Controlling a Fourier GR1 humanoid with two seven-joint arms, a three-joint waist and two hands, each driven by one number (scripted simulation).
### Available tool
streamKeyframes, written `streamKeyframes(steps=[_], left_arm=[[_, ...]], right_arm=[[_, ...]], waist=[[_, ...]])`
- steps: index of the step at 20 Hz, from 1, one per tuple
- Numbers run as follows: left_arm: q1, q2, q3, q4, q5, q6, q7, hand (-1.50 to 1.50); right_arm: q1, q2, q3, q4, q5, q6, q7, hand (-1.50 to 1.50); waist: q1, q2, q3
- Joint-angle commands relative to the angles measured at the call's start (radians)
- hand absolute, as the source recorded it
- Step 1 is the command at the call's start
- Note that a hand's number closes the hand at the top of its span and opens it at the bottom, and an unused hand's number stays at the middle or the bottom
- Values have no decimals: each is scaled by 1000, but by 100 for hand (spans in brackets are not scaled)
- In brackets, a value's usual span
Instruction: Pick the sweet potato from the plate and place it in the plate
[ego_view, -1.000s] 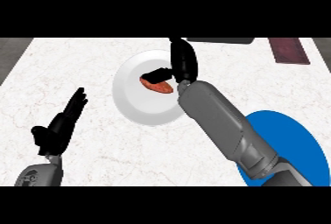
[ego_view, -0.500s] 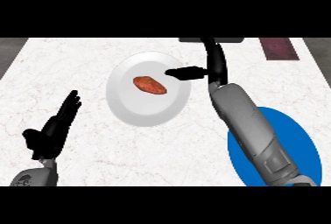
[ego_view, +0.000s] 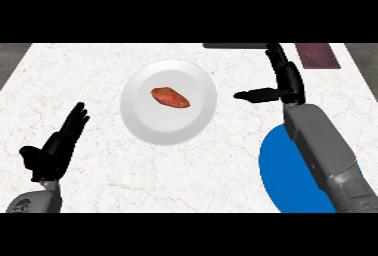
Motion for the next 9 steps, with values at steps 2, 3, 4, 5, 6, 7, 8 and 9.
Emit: streamKeyframes(steps=[2,3,4,5,6,7,8,9], left_arm=[[31,-58,-39,51,-52,38,-89,0],[66,-20,-22,-73,1,-12,4,0],[28,-62,-35,19,-43,46,-50,0],[25,-36,-28,-39,-27,25,3,0],[20,-1,6,-28,-1,-5,7,0],[-16,-21,-11,30,-26,10,-37,0],[-6,-65,-58,1,-64,49,-21,0],[13,-14,-8,-47,-7,1,38,0]], right_arm=[[24,-23,-11,124,40,91,-144,-150],[2,-41,-41,176,39,105,-178,-150],[18,-107,-34,97,27,169,-105,-150],[3,-95,-44,172,52,152,-173,-150],[-8,-55,-61,215,53,132,-214,-150],[-1,-39,-52,257,76,108,-252,-150],[-52,-65,-70,291,74,118,-252,-150],[-12,-64,-73,263,79,103,-279,-150]], waist=[[1,1,0],[8,0,0],[-6,-3,0],[2,-1,0],[4,0,0],[5,2,0],[9,3,0],[5,0,0]])
